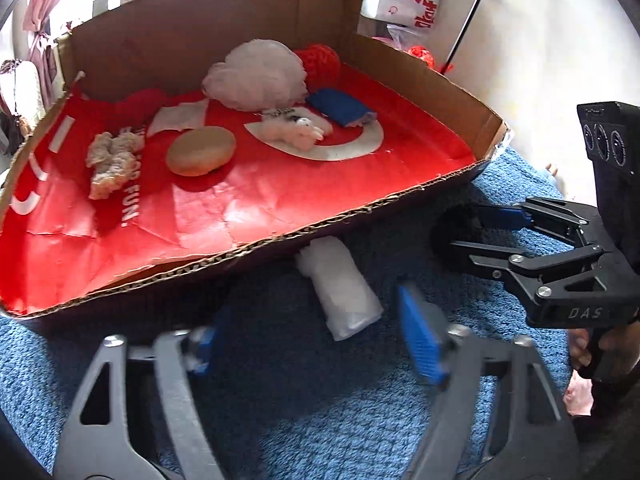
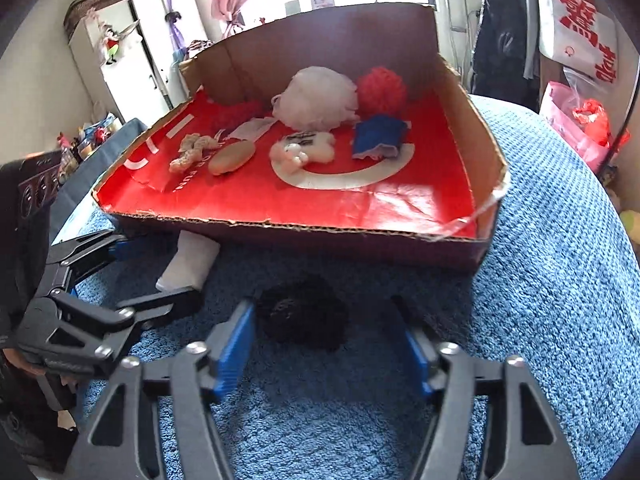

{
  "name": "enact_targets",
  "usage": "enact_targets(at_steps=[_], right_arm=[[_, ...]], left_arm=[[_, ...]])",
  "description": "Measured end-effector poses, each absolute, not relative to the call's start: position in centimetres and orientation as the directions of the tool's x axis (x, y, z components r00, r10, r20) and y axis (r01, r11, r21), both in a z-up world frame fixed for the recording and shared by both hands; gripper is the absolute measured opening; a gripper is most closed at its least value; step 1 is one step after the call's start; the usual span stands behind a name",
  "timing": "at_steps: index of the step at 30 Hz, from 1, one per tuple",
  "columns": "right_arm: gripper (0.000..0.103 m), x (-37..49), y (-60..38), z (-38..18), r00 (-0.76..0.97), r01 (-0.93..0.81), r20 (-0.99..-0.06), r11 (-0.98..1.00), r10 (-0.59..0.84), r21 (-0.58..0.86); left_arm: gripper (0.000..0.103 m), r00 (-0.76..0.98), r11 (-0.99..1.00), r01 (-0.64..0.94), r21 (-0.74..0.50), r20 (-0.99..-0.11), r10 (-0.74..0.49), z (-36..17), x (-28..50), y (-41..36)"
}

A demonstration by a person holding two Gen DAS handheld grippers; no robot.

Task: Organize soft objects
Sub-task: 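Grasp the white sock with the left tool while the right tool grasps the black knit item, then carry the white sock and black knit item over the box with both tools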

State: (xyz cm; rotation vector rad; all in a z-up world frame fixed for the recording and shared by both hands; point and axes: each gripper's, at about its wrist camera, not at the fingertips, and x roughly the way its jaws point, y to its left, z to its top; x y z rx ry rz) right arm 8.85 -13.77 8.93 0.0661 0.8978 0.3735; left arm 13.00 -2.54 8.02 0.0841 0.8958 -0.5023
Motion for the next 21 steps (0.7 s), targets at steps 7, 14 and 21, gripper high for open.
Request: enact_targets(at_steps=[7,14,21], right_arm=[[0.038,7.3,-13.0,9.8,0.609,-0.331,-0.704,0.924,0.365,0.193],[0.038,5.4,-12.6,11.1,0.694,-0.256,-0.646,0.947,0.319,0.192],[0.039,4.3,-11.3,10.8,0.714,-0.243,-0.633,0.954,0.300,0.177]], left_arm=[[0.024,0.518,0.855,0.482,-0.190,-0.726,-0.453,8.9,11.8,-2.1],[0.024,0.559,0.854,0.477,-0.208,-0.677,-0.478,10.6,9.2,-0.5],[0.024,0.585,0.853,0.497,-0.161,-0.664,-0.466,11.5,7.4,-0.3]])
